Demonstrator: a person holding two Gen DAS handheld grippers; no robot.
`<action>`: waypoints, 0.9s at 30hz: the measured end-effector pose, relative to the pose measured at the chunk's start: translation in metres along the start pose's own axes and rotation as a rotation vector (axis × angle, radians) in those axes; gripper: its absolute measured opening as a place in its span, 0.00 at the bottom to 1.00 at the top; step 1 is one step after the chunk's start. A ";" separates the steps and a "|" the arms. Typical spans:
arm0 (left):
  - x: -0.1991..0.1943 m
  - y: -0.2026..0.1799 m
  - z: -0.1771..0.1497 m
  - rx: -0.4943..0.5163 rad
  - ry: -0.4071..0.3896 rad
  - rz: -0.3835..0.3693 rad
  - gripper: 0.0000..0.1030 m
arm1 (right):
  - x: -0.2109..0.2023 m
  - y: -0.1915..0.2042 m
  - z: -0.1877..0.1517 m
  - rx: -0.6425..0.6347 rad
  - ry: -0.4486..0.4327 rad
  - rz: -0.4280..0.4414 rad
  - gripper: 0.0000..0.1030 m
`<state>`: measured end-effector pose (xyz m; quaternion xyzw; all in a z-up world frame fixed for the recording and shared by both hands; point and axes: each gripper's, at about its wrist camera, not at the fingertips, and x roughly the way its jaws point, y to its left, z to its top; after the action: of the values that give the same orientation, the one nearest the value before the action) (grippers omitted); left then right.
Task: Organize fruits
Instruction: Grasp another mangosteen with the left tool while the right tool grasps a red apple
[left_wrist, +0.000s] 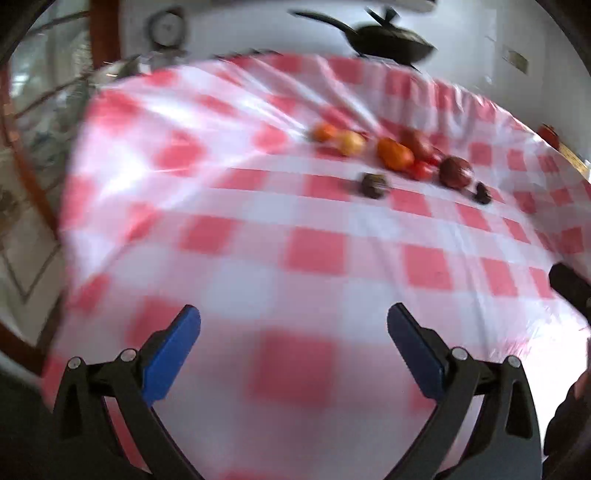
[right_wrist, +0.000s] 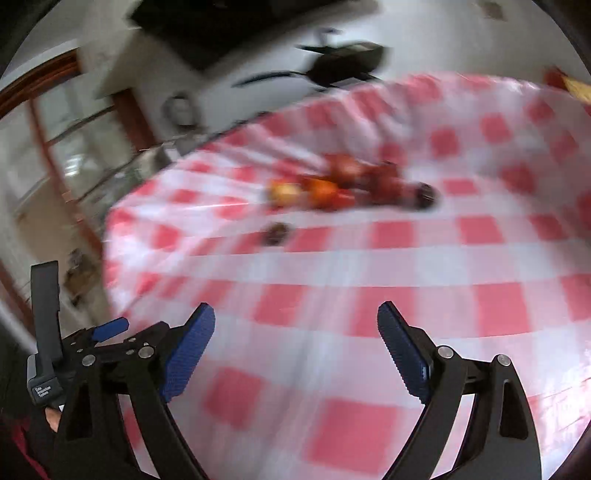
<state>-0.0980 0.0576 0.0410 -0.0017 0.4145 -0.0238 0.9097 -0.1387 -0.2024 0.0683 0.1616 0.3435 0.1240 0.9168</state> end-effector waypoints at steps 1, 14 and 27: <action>0.012 -0.010 0.006 0.003 0.012 -0.020 0.98 | 0.008 -0.016 0.005 0.026 0.008 -0.011 0.85; 0.105 -0.037 0.075 -0.157 0.000 -0.164 0.98 | 0.116 -0.056 0.067 0.096 0.152 -0.112 0.72; 0.106 -0.026 0.074 -0.219 0.000 -0.208 0.98 | 0.204 -0.069 0.135 0.098 0.162 -0.307 0.71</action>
<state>0.0260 0.0256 0.0099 -0.1440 0.4123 -0.0725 0.8967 0.1096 -0.2249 0.0174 0.1412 0.4424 -0.0219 0.8853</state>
